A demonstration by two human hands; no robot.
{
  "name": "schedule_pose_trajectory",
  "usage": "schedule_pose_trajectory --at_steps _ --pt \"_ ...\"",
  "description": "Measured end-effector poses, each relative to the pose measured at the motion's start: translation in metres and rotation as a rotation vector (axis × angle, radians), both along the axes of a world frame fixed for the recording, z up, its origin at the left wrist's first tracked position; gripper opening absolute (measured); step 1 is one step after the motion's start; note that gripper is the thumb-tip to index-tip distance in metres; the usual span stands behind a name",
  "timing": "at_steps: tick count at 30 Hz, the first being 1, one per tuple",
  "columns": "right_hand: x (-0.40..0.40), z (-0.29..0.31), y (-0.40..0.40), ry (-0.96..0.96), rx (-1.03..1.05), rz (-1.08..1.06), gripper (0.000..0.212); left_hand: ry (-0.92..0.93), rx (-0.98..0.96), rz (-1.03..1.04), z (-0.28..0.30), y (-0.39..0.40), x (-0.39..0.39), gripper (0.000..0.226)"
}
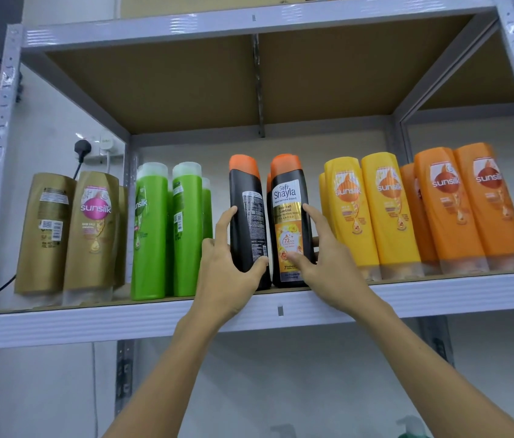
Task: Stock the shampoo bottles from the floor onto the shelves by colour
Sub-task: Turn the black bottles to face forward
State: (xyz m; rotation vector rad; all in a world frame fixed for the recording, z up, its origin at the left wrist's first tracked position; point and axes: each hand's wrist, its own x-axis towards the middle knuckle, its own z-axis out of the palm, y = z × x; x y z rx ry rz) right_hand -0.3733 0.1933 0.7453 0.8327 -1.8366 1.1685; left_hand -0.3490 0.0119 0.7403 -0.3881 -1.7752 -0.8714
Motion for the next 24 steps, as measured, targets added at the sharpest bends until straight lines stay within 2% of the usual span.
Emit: schedule_pose_trajectory --at_steps 5,9,15,20,24 --pt "-0.0020 0.0021 0.0018 -0.049 -0.003 0.047 0.079 -0.010 -0.020 -0.074 0.0006 0.0002 0.0017 0.085" --pt "-0.0019 0.0017 0.0029 -0.088 -0.015 0.075 0.079 0.004 -0.029 -0.036 -0.0007 -0.0001 0.0009 0.088" --pt "-0.0049 0.0023 0.0051 -0.128 -0.017 0.108 0.079 -0.061 -0.056 -0.101 0.0030 -0.0005 0.0008 0.082" --pt "-0.0037 0.0038 0.0070 -0.151 -0.003 0.137 0.080 -0.051 -0.048 -0.071 0.0023 -0.0023 -0.0024 0.091" --pt "-0.0038 0.0020 0.0096 -0.130 0.025 0.102 0.079 -0.104 -0.072 -0.127 0.0046 -0.0016 0.0010 0.074"
